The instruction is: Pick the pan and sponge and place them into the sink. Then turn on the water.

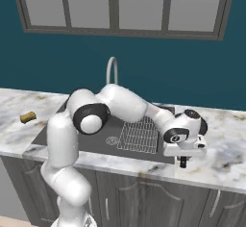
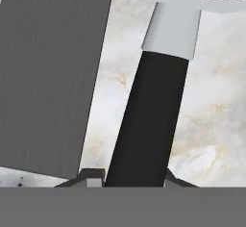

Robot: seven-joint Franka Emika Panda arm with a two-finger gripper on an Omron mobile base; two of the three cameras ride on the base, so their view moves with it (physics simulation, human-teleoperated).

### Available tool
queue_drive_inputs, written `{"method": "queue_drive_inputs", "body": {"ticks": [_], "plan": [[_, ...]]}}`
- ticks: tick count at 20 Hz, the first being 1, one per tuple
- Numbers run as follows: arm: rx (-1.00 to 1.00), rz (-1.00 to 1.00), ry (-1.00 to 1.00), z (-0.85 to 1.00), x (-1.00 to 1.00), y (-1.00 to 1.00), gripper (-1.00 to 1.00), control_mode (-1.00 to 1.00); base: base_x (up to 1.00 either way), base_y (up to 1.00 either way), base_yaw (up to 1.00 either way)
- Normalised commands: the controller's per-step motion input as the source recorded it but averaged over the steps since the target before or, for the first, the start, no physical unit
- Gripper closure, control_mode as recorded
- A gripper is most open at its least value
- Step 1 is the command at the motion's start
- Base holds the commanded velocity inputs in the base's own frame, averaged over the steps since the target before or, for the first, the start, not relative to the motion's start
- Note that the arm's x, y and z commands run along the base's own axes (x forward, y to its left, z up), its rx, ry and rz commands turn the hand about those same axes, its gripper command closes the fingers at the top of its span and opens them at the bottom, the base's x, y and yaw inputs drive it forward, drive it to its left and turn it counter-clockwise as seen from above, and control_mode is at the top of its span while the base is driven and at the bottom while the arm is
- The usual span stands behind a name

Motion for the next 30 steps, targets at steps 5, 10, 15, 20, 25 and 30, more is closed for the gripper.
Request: {"method": "queue_drive_inputs", "body": {"ticks": [5,10,15,20,25,30], "plan": [[-0.22,0.04,-0.23,0.29,-0.45,0.77,1.0,-1.0,0.0,0.0,0.0],[-0.15,0.05,-0.17,0.52,-0.36,0.72,1.0,-1.0,0.0,0.0,0.0],[-0.06,0.05,-0.06,0.5,-0.17,0.65,1.0,-1.0,0.0,0.0,0.0],[0.0,0.03,0.0,0.46,-0.02,0.57,1.0,-1.0,0.0,0.0,0.0],[0.01,0.04,0.1,0.45,0.0,0.42,1.0,-1.0,0.0,0.0,0.0],[0.1,0.06,0.21,0.39,0.0,0.27,1.0,-1.0,0.0,0.0,0.0]]}}
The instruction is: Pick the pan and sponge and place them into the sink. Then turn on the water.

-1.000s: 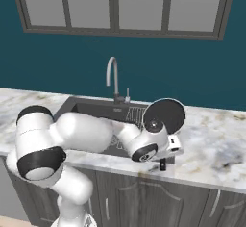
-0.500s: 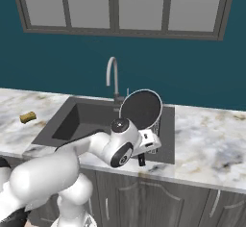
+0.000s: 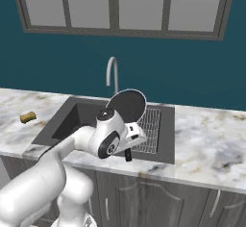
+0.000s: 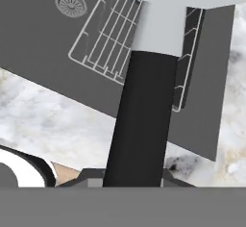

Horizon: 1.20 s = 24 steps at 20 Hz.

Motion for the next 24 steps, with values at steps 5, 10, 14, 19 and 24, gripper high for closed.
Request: {"method": "queue_drive_inputs", "body": {"ticks": [5,10,14,19,24], "plan": [[0.09,0.1,0.18,0.27,0.0,0.17,1.0,-1.0,0.0,0.0,0.0],[0.03,0.14,0.12,0.04,0.0,0.26,1.0,-1.0,0.0,0.0,0.0],[0.0,0.16,0.12,0.0,0.01,0.36,1.0,-1.0,0.0,0.0,0.0],[0.0,0.12,0.11,0.0,0.38,0.2,1.0,-1.0,0.0,0.0,0.0],[0.0,0.09,0.09,0.0,0.59,0.07,1.0,-1.0,0.0,0.0,0.0]]}}
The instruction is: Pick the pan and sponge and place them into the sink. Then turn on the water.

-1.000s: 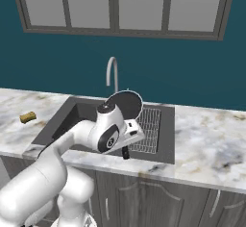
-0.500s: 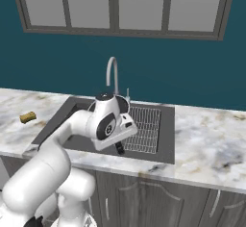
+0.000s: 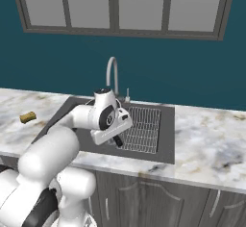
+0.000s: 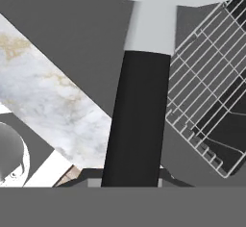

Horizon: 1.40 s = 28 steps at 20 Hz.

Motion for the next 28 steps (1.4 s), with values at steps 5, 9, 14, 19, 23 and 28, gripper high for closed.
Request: {"method": "queue_drive_inputs", "body": {"ticks": [5,9,14,19,23,28], "plan": [[0.0,0.08,0.1,-0.04,0.47,0.14,1.0,-1.0,0.0,0.0,0.0],[0.0,0.09,0.1,-0.11,0.4,0.22,1.0,-1.0,0.0,0.0,0.0],[0.0,0.1,0.09,-0.19,0.26,0.22,1.0,-1.0,0.0,0.0,0.0],[0.0,0.09,0.05,-0.3,0.1,0.17,1.0,-1.0,0.0,0.0,0.0],[0.0,0.08,0.04,-0.35,0.13,0.17,1.0,-1.0,0.0,0.0,0.0],[0.0,0.06,0.02,-0.27,0.21,0.18,1.0,-1.0,0.0,0.0,0.0]]}}
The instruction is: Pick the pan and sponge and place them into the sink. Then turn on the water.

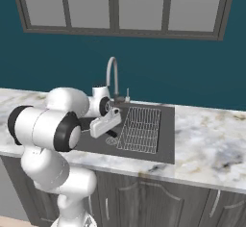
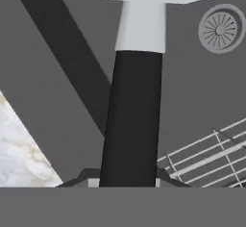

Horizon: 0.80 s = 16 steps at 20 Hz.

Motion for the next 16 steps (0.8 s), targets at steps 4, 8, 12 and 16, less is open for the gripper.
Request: {"method": "queue_drive_inputs", "body": {"ticks": [4,8,12,16], "plan": [[0.0,0.06,0.0,-0.32,0.11,0.22,1.0,-1.0,0.0,0.0,0.0],[0.0,0.05,0.01,-0.46,0.21,0.12,1.0,-1.0,0.0,0.0,0.0],[0.0,0.03,0.01,-0.43,0.37,0.03,1.0,-1.0,0.0,0.0,0.0],[0.0,0.02,0.0,-0.41,0.41,0.01,1.0,-1.0,0.0,0.0,0.0]]}}
